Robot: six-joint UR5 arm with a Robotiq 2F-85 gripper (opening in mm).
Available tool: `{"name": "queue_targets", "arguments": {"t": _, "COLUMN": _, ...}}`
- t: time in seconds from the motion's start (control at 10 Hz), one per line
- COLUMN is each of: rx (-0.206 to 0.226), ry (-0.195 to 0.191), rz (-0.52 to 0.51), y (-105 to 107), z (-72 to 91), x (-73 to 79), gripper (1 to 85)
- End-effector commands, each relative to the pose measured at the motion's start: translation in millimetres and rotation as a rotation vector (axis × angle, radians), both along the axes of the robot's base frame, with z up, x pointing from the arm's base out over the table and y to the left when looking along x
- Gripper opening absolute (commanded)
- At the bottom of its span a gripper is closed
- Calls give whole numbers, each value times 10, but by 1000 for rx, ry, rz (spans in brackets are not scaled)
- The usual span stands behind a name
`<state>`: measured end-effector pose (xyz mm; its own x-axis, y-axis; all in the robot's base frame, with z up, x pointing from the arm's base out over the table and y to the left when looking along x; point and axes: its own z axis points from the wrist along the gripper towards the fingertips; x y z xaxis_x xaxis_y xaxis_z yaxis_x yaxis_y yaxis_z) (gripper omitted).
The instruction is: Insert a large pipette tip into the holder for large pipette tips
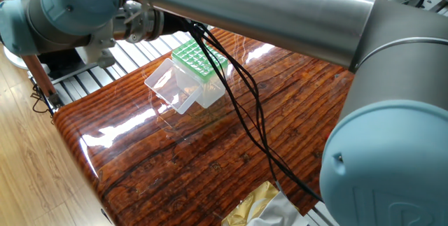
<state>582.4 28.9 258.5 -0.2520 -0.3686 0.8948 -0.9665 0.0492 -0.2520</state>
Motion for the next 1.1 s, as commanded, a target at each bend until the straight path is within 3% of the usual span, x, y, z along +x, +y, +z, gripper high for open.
{"name": "queue_targets", "arguments": {"t": 0.0, "rx": 10, "ry": 4, "rz": -2, "y": -3, "z": -60, "x": -28, "gripper": 10}}
{"name": "queue_targets", "arguments": {"t": 0.6, "rx": 46, "ry": -37, "rz": 9, "y": 3, "z": -413, "x": 75, "gripper": 10}}
{"name": "queue_targets", "arguments": {"t": 1.0, "rx": 55, "ry": -35, "rz": 26, "y": -34, "z": -486, "x": 203, "gripper": 10}}
